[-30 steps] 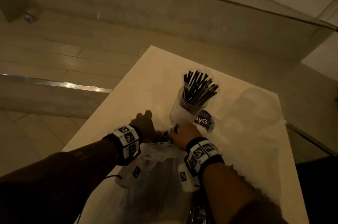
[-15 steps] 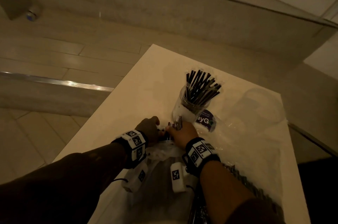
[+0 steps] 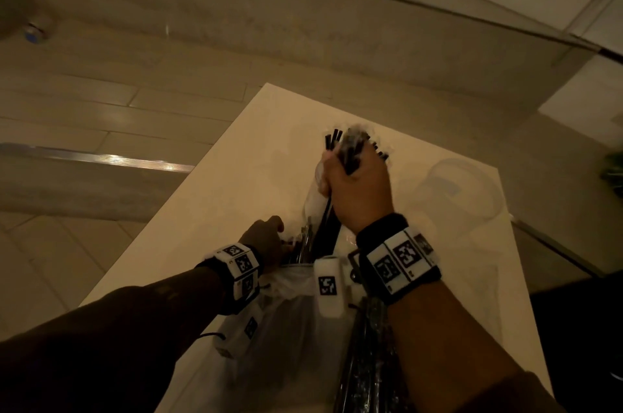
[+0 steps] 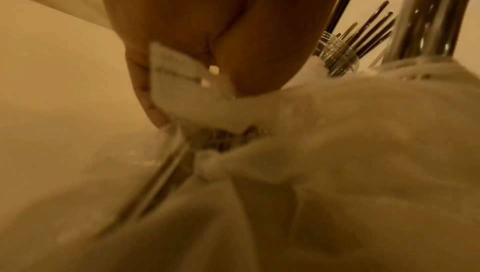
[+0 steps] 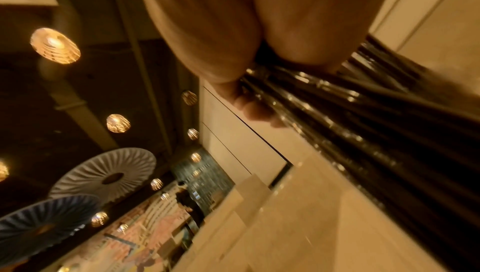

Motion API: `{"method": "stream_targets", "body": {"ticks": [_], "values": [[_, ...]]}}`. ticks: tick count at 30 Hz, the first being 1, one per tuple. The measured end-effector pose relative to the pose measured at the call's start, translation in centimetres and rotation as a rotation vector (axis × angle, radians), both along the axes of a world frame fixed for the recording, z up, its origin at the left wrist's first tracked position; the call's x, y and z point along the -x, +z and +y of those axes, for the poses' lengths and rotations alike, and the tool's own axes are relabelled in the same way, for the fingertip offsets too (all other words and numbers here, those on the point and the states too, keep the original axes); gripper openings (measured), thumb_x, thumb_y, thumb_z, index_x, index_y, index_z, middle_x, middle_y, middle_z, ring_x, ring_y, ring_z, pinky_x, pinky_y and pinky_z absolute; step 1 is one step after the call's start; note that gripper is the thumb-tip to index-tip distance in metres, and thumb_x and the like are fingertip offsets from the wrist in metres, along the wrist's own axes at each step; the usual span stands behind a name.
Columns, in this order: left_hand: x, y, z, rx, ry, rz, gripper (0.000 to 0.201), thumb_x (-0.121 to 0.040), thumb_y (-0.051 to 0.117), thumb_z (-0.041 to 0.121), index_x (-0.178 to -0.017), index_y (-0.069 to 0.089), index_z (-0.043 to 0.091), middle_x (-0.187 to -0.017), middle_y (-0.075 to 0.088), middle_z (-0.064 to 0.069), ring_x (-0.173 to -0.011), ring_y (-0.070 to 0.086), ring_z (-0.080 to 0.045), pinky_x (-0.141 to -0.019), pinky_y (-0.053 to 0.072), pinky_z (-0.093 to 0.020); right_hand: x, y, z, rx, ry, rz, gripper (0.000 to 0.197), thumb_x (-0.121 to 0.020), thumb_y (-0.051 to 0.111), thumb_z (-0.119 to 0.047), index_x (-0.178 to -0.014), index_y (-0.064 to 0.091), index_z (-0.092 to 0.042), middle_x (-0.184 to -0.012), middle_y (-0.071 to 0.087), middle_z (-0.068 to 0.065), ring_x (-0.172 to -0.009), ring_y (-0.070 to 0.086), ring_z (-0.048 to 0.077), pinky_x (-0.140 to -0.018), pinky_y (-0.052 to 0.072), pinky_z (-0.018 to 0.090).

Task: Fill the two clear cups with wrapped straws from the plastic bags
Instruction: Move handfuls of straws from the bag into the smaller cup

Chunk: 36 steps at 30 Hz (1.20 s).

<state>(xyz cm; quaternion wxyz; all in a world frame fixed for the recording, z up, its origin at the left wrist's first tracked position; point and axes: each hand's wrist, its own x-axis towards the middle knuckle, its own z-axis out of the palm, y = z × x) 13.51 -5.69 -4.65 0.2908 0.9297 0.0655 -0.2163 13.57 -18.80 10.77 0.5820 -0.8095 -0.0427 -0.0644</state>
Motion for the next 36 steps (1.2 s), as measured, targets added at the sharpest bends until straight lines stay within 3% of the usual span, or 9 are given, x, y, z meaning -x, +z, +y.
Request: {"method": "stream_targets", "body": {"ticks": [7, 9, 12, 16, 19, 24, 28, 32, 36], "values": [[-0.1, 2.3, 0.7, 0.076, 0.085, -0.173, 0.040, -0.090, 0.043, 0.053, -0.109, 0.050, 0.018, -0.111, 0.054, -0.012, -0.101, 0.054, -0.029, -0.083, 0.045, -0.036, 0.0, 7.8, -3.3, -0.229, -0.147, -0.358, 0.020, -0.095, 0.055, -0.009, -0.079, 0.051, -0.020, -0.055, 0.057, -0.005, -0.048, 0.055, 0.017, -0.051, 0.050, 0.030], [-0.2, 6.0, 0.5, 0.429, 0.174, -0.384, 0.035, -0.088, 0.044, 0.048, -0.096, 0.053, 0.015, -0.098, 0.058, -0.010, -0.092, 0.056, -0.024, -0.076, 0.041, -0.032, 0.1, 6.9, -3.6, -0.304, -0.188, -0.318, 0.022, -0.094, 0.054, -0.006, -0.078, 0.051, -0.020, -0.052, 0.056, -0.006, -0.049, 0.054, 0.021, -0.053, 0.049, 0.033], [0.6, 11.8, -0.7, 0.955, -0.080, -0.176, 0.037, -0.074, 0.054, 0.023, -0.107, 0.057, 0.007, -0.099, 0.063, -0.014, -0.091, 0.059, -0.019, -0.079, 0.048, -0.028, 0.3, 4.2, -3.0, -0.378, -0.265, -0.174, 0.018, -0.094, 0.055, -0.008, -0.078, 0.052, -0.017, -0.051, 0.057, -0.003, -0.052, 0.054, 0.024, -0.061, 0.051, 0.042], [1.6, 13.0, -4.0, 0.664, -0.322, -0.156, 0.010, -0.082, 0.069, 0.018, -0.085, 0.060, 0.020, -0.077, 0.063, -0.003, -0.067, 0.059, -0.009, -0.067, 0.051, -0.027, 0.5, 2.3, -2.4, -0.399, -0.315, -0.080, 0.018, -0.096, 0.056, -0.013, -0.079, 0.052, -0.016, -0.053, 0.057, 0.000, -0.052, 0.055, 0.023, -0.063, 0.054, 0.041], [1.7, 12.3, -5.3, 0.543, -0.256, -0.284, 0.031, -0.089, 0.062, 0.025, -0.063, 0.046, 0.025, -0.057, 0.045, 0.006, -0.047, 0.041, 0.000, -0.052, 0.035, -0.015, 0.7, 2.5, -3.1, -0.398, -0.273, -0.046, 0.008, -0.094, 0.060, -0.015, -0.089, 0.054, -0.013, -0.067, 0.063, 0.002, -0.059, 0.061, 0.016, -0.060, 0.054, 0.029], [1.9, 11.9, -5.7, 0.453, -0.316, -0.263, 0.019, -0.089, 0.061, 0.028, -0.091, 0.062, 0.009, -0.062, 0.046, 0.013, -0.054, 0.044, 0.000, -0.052, 0.033, -0.013, 0.6, 4.8, -7.6, 0.008, -0.351, -0.311, 0.044, -0.098, 0.042, -0.039, -0.136, 0.044, -0.017, -0.129, 0.055, -0.003, -0.110, 0.053, -0.004, -0.087, 0.041, 0.006], [1.6, 12.9, -6.5, 0.514, -0.320, -0.245, 0.028, -0.090, 0.060, 0.025, -0.065, 0.047, 0.025, -0.056, 0.046, 0.007, -0.046, 0.044, -0.003, -0.050, 0.038, -0.018, 1.4, 4.2, -7.1, 0.346, -0.063, -0.266, 0.051, -0.096, 0.030, -0.043, -0.119, 0.064, -0.012, -0.119, 0.063, -0.001, -0.111, 0.054, 0.009, -0.096, 0.041, 0.021], [1.6, 13.9, -7.0, 0.703, -0.238, -0.173, 0.024, -0.090, 0.061, 0.024, -0.068, 0.052, 0.019, -0.053, 0.052, 0.005, -0.049, 0.049, -0.016, -0.052, 0.045, -0.030, 1.4, 3.8, -7.1, 0.163, -0.041, -0.217, 0.056, -0.094, 0.031, -0.046, -0.129, 0.060, -0.013, -0.134, 0.059, -0.002, -0.122, 0.049, 0.000, -0.102, 0.034, 0.010], [0.9, 15.2, -6.8, 0.871, -0.096, -0.230, 0.026, -0.093, 0.054, 0.029, -0.086, 0.057, 0.005, -0.065, 0.055, -0.006, -0.055, 0.052, -0.019, -0.057, 0.048, -0.034, 2.1, 2.5, -7.1, -0.062, -0.118, -0.247, 0.049, -0.092, 0.038, -0.051, -0.127, 0.054, -0.022, -0.132, 0.059, 0.000, -0.122, 0.055, 0.010, -0.099, 0.046, 0.028]]}}
